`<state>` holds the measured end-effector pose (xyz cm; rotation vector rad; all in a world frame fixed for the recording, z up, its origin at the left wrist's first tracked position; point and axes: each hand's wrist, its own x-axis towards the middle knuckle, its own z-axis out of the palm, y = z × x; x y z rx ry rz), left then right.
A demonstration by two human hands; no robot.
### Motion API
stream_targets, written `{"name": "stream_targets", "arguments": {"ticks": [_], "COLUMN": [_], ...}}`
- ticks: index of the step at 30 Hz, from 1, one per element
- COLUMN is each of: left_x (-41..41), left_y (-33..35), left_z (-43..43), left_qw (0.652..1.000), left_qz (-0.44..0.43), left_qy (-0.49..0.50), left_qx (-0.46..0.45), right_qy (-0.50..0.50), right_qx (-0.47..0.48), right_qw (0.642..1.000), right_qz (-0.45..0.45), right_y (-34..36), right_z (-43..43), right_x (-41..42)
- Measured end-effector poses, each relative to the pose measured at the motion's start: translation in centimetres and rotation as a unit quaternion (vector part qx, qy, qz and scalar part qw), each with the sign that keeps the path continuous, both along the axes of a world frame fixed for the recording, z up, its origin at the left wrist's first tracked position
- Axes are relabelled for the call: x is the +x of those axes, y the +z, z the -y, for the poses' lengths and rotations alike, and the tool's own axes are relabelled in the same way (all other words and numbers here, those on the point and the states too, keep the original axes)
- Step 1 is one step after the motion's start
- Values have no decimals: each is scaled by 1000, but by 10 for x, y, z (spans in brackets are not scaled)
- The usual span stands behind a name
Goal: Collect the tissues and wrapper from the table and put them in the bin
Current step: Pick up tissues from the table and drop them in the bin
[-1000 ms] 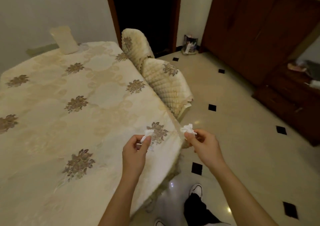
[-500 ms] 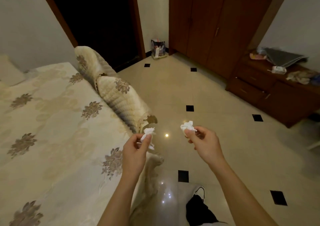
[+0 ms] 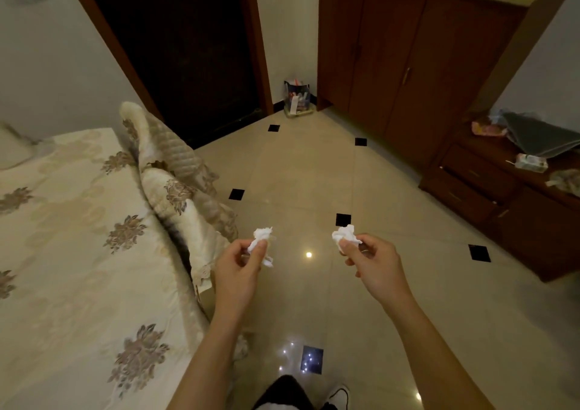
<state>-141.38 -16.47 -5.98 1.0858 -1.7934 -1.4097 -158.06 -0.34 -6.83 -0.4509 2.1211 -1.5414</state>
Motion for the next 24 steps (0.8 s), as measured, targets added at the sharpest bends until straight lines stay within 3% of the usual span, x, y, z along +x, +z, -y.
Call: {"name": "stream_targets", "arguments": {"ticks": [12, 24], "left_x": [-89, -207], "left_y": [-4, -10], "left_z": [68, 251], "left_qw": [998, 996], "left_qz": [20, -19], "left_qy": [41, 76], "left_qx": [47, 42], "right_qy": [67, 121], "right_qx": [8, 25], "right_qw": [998, 992], "right_qz": [16, -20], "right_y": [-13, 4], "right_z": [91, 283], "right_x": [-95, -219]}}
